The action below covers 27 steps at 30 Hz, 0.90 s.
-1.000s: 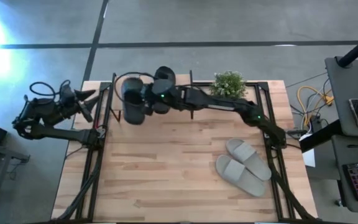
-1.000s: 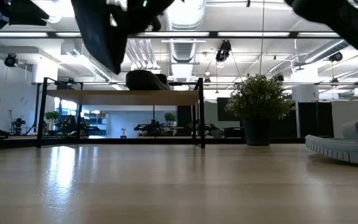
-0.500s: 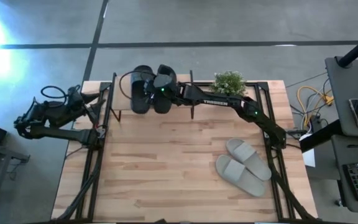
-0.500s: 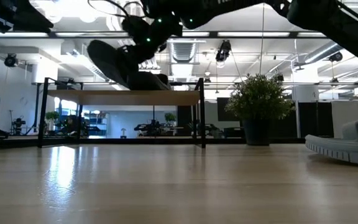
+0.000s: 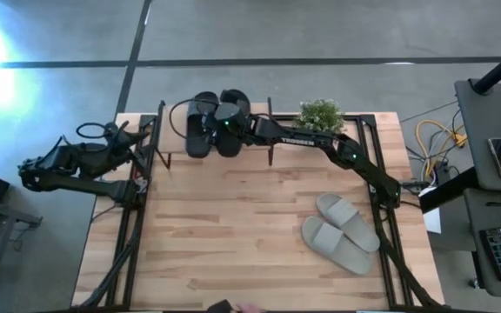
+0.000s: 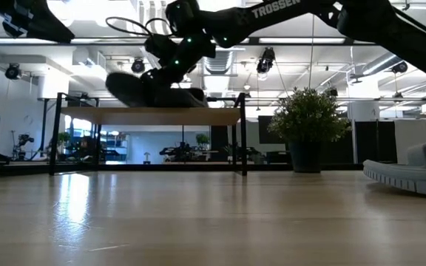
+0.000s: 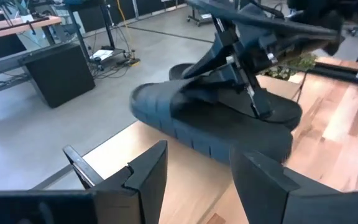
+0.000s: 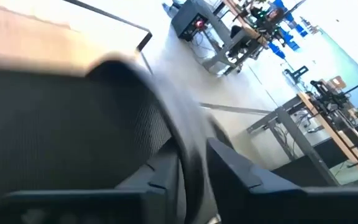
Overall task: Pick and place slides into the shelf
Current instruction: Put the black slipper on the shelf
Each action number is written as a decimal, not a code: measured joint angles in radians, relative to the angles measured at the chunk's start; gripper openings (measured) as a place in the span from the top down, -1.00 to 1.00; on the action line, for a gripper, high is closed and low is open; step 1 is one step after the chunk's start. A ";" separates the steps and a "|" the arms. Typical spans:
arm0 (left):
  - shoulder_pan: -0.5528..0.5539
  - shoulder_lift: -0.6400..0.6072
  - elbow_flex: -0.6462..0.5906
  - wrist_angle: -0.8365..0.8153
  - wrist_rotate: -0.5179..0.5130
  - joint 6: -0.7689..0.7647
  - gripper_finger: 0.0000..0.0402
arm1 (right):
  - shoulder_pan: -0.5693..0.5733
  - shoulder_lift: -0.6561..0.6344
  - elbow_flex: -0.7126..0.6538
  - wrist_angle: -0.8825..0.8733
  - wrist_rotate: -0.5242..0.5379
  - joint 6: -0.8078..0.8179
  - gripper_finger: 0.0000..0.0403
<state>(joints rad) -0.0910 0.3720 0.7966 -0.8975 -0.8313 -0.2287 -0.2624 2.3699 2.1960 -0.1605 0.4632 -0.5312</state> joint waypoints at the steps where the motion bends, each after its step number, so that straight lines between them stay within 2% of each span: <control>1: 0.000 0.000 0.000 -0.002 -0.002 0.000 0.21 | -0.002 0.000 0.000 -0.007 0.000 0.000 0.59; 7: 0.000 -0.003 0.000 0.004 -0.008 -0.001 0.21 | -0.006 -0.002 0.003 -0.022 0.010 0.007 0.27; 12: 0.000 -0.010 -0.001 0.045 -0.008 -0.003 0.21 | 0.007 -0.022 0.004 -0.030 0.032 0.003 0.12; 19: 0.000 0.014 -0.001 0.090 -0.007 -0.003 0.21 | 0.021 -0.029 0.006 -0.039 0.186 0.004 0.07; 27: 0.000 0.098 -0.004 0.088 0.003 -0.001 0.21 | 0.026 -0.030 0.006 -0.126 0.196 0.065 0.08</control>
<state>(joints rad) -0.0910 0.4702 0.7921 -0.8097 -0.8288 -0.2298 -0.2364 2.3398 2.2017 -0.2861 0.6589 -0.4666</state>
